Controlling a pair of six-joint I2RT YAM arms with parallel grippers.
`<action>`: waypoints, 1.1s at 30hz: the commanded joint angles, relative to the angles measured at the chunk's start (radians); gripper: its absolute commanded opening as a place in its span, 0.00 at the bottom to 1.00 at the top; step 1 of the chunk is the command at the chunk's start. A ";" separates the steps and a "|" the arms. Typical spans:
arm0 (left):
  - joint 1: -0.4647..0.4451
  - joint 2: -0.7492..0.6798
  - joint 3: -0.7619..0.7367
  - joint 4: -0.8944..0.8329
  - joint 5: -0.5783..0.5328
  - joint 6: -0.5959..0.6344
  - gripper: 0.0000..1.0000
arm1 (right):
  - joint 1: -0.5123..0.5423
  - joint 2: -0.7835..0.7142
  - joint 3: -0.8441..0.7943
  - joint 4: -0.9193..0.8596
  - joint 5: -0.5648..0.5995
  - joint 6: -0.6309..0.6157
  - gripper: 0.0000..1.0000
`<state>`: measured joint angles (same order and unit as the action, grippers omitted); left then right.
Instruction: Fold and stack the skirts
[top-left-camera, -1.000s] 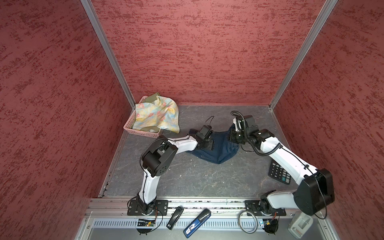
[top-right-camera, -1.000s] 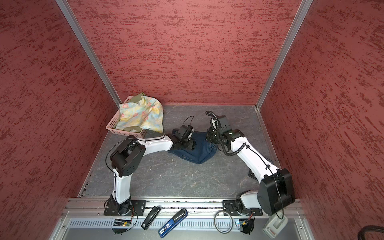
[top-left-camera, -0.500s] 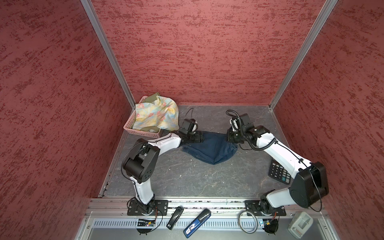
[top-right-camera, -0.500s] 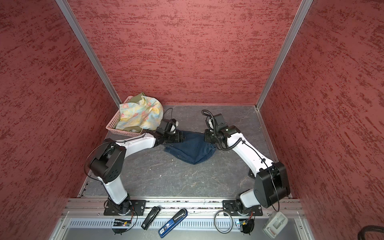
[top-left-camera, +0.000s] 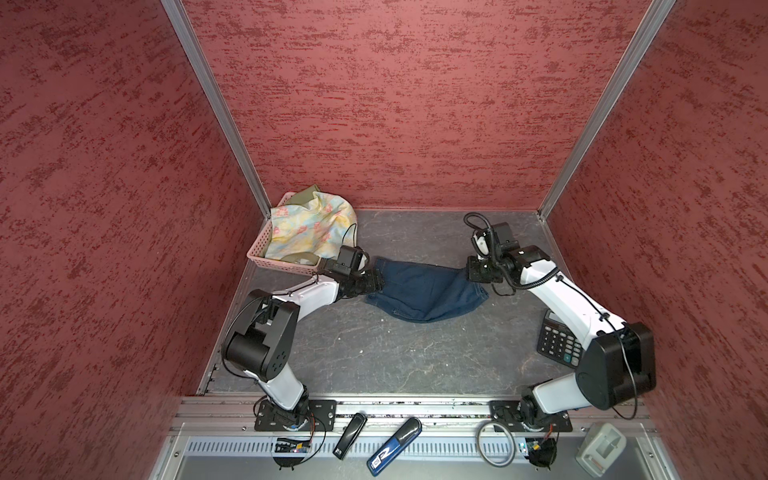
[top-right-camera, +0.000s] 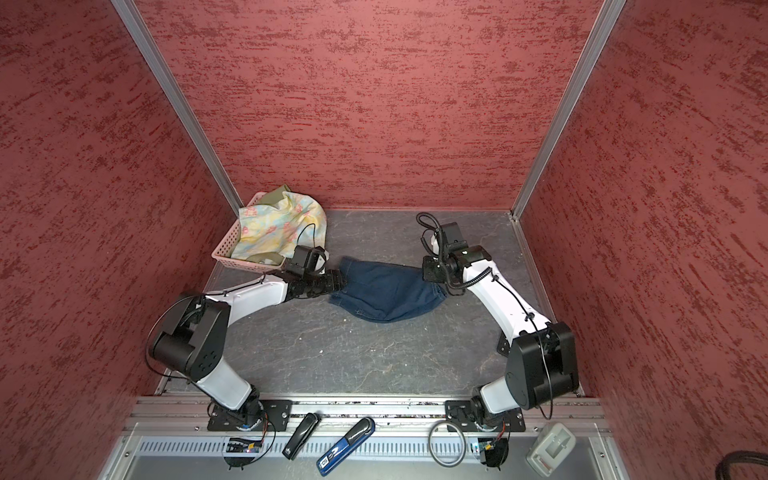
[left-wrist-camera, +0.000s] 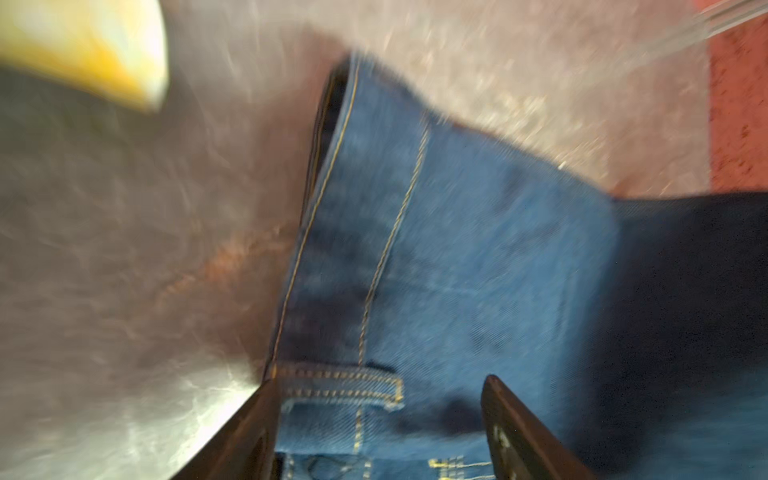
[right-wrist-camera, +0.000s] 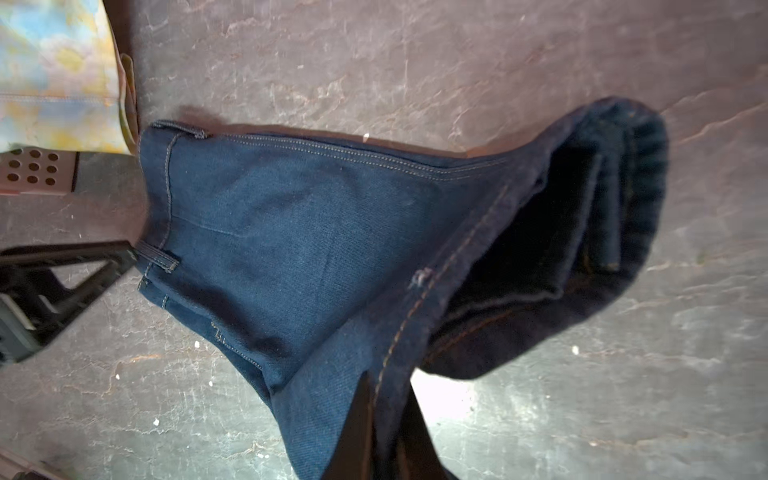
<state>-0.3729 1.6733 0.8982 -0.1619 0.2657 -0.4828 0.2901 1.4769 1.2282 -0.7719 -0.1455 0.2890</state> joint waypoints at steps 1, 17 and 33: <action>0.008 0.036 -0.022 0.089 0.055 -0.011 0.74 | -0.005 -0.002 0.035 -0.005 0.013 -0.042 0.00; -0.101 0.084 -0.001 0.176 0.099 -0.083 0.56 | 0.028 0.050 0.101 0.040 -0.117 -0.003 0.00; -0.175 0.124 0.048 0.222 0.093 -0.115 0.56 | 0.207 0.194 0.169 0.065 -0.093 0.088 0.00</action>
<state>-0.5343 1.7718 0.9272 0.0162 0.3397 -0.5900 0.4671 1.6539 1.3548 -0.7330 -0.2394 0.3443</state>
